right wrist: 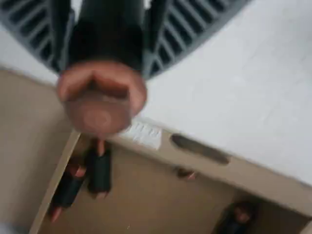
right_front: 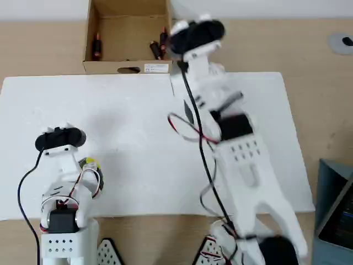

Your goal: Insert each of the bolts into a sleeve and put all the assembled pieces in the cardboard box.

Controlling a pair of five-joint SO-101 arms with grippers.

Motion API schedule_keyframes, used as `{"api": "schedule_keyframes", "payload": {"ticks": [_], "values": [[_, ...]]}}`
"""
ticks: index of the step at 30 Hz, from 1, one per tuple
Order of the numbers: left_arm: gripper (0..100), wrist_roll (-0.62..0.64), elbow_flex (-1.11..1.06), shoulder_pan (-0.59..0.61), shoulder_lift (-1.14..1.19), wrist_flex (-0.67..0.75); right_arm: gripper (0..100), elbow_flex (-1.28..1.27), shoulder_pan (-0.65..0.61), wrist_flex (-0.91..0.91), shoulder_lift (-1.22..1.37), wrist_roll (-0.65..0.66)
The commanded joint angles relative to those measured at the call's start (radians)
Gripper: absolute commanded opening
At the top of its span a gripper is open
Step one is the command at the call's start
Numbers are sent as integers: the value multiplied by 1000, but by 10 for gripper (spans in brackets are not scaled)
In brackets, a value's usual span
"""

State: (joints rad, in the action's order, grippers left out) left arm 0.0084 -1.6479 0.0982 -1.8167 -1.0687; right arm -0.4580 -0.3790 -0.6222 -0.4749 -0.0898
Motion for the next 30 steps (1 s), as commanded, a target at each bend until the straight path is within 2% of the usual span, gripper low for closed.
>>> {"api": "schedule_keyframes", "payload": {"ticks": [1, 7, 16, 24, 30], "values": [[5, -3, 0, 6, -8, 21, 9, 193, 13, 117, 148, 69], [5, -3, 0, 5, -8, 21, 9, 470, 13, 198, 435, 152], [5, -3, 0, 3, -8, 21, 9, 903, 8, 221, 851, 193], [5, -3, 0, 5, -8, 21, 13, 1202, -38, 216, 1150, 393], [5, -3, 0, 5, -8, 21, 13, 1305, -68, 210, 1274, 539]]}}
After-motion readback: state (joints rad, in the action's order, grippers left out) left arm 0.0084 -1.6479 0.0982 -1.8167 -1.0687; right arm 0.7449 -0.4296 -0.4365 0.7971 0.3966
